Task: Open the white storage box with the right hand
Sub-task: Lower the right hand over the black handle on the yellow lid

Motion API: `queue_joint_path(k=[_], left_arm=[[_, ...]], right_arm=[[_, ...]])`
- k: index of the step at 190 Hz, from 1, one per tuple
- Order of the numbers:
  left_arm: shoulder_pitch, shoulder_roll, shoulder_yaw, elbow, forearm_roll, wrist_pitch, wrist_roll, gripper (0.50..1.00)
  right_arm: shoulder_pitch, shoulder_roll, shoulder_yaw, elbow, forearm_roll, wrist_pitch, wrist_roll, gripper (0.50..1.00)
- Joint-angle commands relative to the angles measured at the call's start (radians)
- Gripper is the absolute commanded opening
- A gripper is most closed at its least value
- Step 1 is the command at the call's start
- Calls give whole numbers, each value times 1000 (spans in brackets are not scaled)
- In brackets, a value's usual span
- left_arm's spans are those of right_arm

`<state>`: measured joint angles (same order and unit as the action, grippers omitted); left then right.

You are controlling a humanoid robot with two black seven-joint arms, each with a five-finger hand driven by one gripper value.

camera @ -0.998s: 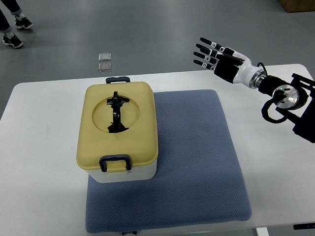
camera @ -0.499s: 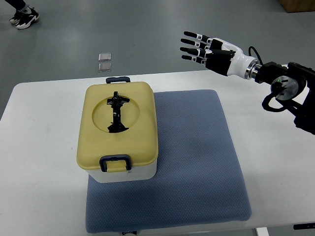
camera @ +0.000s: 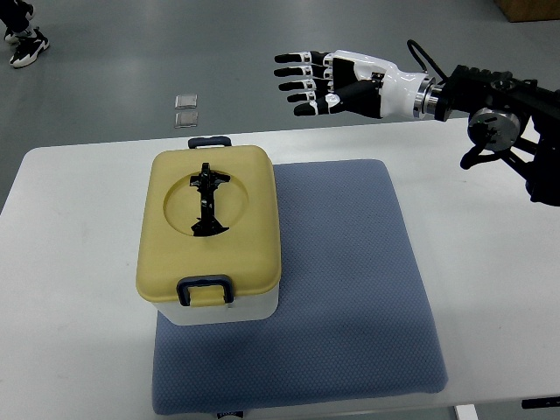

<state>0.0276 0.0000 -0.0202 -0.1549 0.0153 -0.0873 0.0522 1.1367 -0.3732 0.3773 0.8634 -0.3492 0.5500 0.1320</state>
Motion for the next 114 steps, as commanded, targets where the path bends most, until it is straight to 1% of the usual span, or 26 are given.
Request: queue_joint_path(k=[1, 21, 61, 79, 95, 114], left_arm=[[0, 0, 0, 0, 0, 0, 0, 1000], [0, 0, 0, 0, 0, 0, 0, 1000], [0, 0, 0, 0, 0, 0, 0, 1000], [0, 0, 0, 0, 0, 0, 0, 1000], [0, 0, 0, 0, 0, 0, 0, 1000], [0, 0, 0, 0, 0, 0, 0, 1000]], right_arm=[[11, 0, -3, 34, -109, 2, 17, 924], [32, 3, -5, 46, -237, 4, 57, 924], [104, 2, -21, 100, -505, 16, 173, 924], [146, 10, -23, 115, -603, 19, 201, 924], [189, 11, -32, 121, -637, 21, 215, 924], [264, 19, -109, 132, -662, 19, 245, 924]])
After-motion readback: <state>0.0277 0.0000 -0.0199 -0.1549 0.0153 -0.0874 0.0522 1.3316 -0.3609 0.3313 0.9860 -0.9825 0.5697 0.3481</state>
